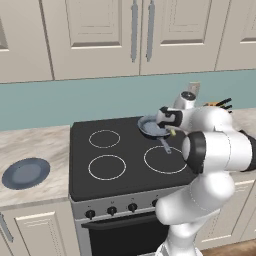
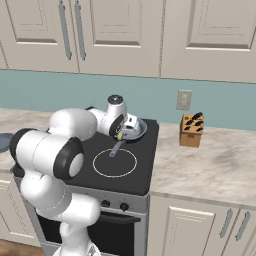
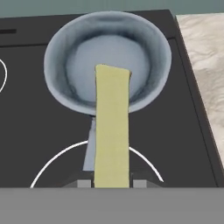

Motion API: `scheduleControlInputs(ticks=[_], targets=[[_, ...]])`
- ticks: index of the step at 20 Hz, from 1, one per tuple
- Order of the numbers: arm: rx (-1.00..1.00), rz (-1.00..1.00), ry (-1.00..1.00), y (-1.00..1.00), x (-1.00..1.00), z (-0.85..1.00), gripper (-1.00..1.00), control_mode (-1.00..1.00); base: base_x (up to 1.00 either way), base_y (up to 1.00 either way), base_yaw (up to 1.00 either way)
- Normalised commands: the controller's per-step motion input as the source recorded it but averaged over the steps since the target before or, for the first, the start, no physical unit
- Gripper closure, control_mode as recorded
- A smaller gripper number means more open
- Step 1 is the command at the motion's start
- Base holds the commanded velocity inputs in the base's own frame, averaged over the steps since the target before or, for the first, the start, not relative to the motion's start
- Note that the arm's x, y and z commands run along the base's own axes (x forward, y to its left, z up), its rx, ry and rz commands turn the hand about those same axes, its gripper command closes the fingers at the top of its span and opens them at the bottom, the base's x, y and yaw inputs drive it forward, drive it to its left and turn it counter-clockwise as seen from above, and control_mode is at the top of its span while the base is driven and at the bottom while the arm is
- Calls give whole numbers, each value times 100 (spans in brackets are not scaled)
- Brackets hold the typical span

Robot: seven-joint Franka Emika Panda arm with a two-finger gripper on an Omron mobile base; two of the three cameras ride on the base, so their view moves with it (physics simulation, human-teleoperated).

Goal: Pick up the butter stick and place it in the pan. Then turn on the burner for the pan.

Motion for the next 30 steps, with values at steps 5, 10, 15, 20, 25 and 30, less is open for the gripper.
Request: scheduleControlInputs(ticks=[5,10,15,20,25,30], targets=[[0,0,-7,0,18,-4,100,-100,0,0,0],[0,0,-1,3,27,0,100,-100,0,0,0],[0,0,0,5,32,0,100,-100,0,0,0],[0,0,0,2,29,0,100,-100,0,0,0],[0,0,0,0,18,-11,100,-100,0,0,0],[0,0,0,0,1,-26,100,-100,0,0,0]])
